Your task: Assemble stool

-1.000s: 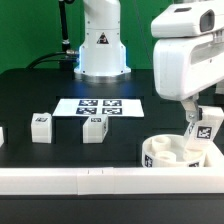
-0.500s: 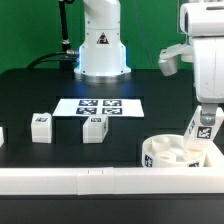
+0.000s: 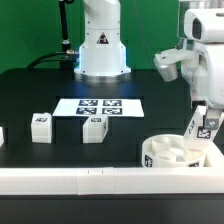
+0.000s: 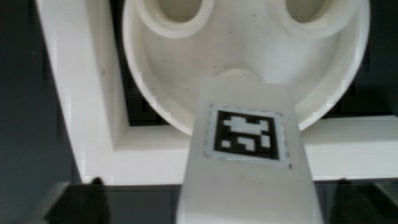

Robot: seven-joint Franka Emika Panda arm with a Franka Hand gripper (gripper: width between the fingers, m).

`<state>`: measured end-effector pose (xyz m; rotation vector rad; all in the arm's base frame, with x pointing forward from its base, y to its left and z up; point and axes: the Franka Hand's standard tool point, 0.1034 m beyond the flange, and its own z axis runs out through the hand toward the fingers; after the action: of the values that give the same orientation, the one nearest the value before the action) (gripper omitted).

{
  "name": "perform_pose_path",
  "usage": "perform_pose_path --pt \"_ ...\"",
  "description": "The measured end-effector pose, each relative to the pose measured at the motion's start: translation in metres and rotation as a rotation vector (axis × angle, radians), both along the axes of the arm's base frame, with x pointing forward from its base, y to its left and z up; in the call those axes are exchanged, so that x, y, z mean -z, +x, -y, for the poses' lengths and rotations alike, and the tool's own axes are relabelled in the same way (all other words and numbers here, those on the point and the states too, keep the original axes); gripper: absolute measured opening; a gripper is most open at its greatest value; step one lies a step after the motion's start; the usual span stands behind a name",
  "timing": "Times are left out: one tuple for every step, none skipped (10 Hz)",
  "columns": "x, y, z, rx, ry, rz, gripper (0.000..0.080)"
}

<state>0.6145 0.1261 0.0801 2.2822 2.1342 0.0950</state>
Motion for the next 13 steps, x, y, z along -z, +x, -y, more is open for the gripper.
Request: perform_pose_path --pt "0.0009 -0.0001 0.0017 0.002 0.0 -0.002 0.0528" --pt "0.0008 0.0005 0.0042 0.007 0.0 -0.002 0.0381" --pt "0.0008 0.0005 0.0042 0.026 0.001 -0.002 0.0381" --pt "0.0009 0.0006 0.0046 0.053 0.002 -0.003 0.0336" --pt "0.0009 0.0007 0.0052 0.055 0.002 -0.003 0.0336" --pt "0.0009 0.0007 0.0051 0.103 0.006 -0.005 0.0336" --pt "0.0011 0.0003 0.0051 0.204 0.013 -0.009 0.0336" --pt "0.0018 -0.0017 0.0064 0.394 0.032 -0.021 0.0336" --pt "0.0022 -0.0032 0.0063 0.549 0.051 -0.033 0.0336" --pt "0.0023 -0.0032 0.0064 0.666 0.068 -0.044 0.0337" --pt "0.003 -0.0017 0.0062 0.837 0.102 -0.045 0.0337" --pt "0.003 -0.001 0.006 0.963 0.125 -0.048 0.0337" --pt "0.0032 -0.0006 0.0063 1.041 0.135 -0.045 0.0337"
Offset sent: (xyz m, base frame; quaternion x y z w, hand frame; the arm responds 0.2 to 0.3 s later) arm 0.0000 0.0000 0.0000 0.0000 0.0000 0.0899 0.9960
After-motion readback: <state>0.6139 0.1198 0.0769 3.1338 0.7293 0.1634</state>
